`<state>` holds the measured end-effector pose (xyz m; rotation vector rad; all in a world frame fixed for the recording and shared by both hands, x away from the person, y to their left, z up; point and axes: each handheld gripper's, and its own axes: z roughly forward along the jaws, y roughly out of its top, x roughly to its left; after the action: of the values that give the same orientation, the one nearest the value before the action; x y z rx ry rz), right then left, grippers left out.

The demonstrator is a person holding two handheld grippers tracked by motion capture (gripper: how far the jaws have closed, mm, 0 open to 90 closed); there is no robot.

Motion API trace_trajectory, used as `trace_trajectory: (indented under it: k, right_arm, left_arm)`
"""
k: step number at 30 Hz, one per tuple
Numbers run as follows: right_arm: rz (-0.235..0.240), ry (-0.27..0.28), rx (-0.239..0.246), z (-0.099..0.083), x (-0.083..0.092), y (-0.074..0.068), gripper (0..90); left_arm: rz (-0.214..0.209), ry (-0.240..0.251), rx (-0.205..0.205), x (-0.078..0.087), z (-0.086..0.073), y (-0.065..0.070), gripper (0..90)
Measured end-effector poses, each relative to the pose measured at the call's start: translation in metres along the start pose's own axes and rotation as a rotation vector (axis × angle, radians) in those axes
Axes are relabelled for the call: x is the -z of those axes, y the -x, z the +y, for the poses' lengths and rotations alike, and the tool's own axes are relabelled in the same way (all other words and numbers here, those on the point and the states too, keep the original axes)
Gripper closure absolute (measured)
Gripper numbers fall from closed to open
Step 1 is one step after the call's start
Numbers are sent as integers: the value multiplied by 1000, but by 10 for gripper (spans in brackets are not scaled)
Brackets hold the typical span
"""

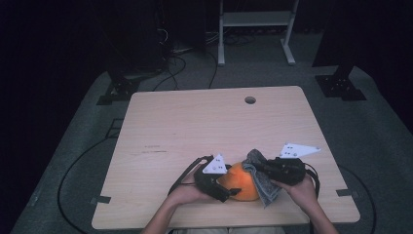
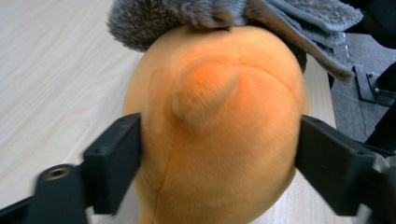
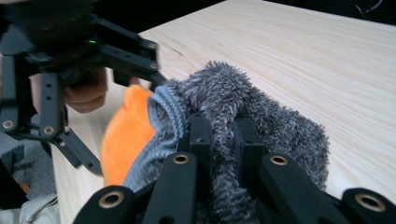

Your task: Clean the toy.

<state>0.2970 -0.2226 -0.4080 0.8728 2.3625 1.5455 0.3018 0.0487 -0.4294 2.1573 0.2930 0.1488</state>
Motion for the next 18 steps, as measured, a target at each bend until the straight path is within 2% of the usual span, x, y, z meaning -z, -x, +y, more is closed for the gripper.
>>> trace_trajectory:
  k: [5,8,10,11,14,16,18]
  right_arm:
    - [-43,-15,-66,-13,6,19,805]
    - [-70,-38,-103,-23,11,30,805]
    - [-92,-61,-110,-26,13,35,805]
    - [-91,-55,-117,-25,15,36,805]
    - [-102,-21,-84,-15,21,30,806]
    - [-102,12,-57,-5,24,22,805]
    - [-103,33,-16,4,27,13,805]
  left_arm:
    - [-8,3,8,2,-3,-3,240]
    - [-14,2,38,4,-7,-8,213]
    - [-23,5,59,5,-9,-11,197]
    - [-24,9,68,5,-9,-12,198]
    - [-9,36,64,7,-6,-12,278]
    - [-3,66,76,8,-3,-11,337]
    - [20,70,59,11,3,-9,357]
